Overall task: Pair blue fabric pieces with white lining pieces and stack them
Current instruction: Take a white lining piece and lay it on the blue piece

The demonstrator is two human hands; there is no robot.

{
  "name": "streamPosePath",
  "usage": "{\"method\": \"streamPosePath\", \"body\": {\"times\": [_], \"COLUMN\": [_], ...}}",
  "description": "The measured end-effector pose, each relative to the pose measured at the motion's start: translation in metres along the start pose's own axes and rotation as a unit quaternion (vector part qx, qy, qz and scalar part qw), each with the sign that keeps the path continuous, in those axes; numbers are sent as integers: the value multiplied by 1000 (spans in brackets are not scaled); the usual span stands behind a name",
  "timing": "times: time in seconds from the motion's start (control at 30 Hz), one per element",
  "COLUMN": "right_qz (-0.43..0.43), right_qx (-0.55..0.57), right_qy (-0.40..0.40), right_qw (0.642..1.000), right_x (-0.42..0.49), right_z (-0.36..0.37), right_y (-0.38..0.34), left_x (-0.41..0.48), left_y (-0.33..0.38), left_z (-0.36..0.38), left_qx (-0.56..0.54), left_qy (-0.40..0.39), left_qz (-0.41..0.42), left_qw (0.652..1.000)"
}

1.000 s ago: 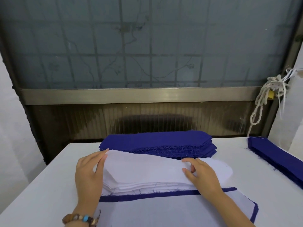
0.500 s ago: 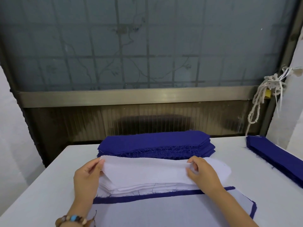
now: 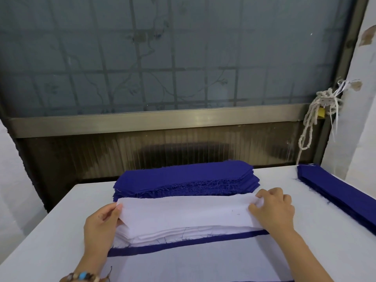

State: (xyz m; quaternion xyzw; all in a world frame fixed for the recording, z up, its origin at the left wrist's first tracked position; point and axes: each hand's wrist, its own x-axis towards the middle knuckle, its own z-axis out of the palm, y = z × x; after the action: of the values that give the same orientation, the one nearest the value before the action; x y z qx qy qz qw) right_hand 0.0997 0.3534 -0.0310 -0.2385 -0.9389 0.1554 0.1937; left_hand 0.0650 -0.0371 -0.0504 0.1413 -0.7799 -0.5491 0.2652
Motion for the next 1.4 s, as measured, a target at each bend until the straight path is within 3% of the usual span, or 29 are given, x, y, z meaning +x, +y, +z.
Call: {"method": "streamPosePath", "body": {"times": [0.17,0.53,0.8,0.93,1.4], "right_qz": [23,27,21,30,38], "right_qx": [-10,108,91,156,285], "right_qy": [-15,-10,-6,-8,11], "right_qw": [1000,994,996,987,958], "right_x": [1,0,3,6,10], "right_z": [-4,-4,5,7,2], "right_y": [2,8,10,11,9], "left_x": [0,-1,-6,-10,-10], "left_y": [0,2,6,8,12], "left_z": [-2,-1,-1,-3,-8], "left_qx": [7,42,67,87,65], "left_qy": [-2,-9,-26,-24,-26], "left_qz": [-13,-29,4,45,8], "left_qw": [1000,999,997,995,998]}}
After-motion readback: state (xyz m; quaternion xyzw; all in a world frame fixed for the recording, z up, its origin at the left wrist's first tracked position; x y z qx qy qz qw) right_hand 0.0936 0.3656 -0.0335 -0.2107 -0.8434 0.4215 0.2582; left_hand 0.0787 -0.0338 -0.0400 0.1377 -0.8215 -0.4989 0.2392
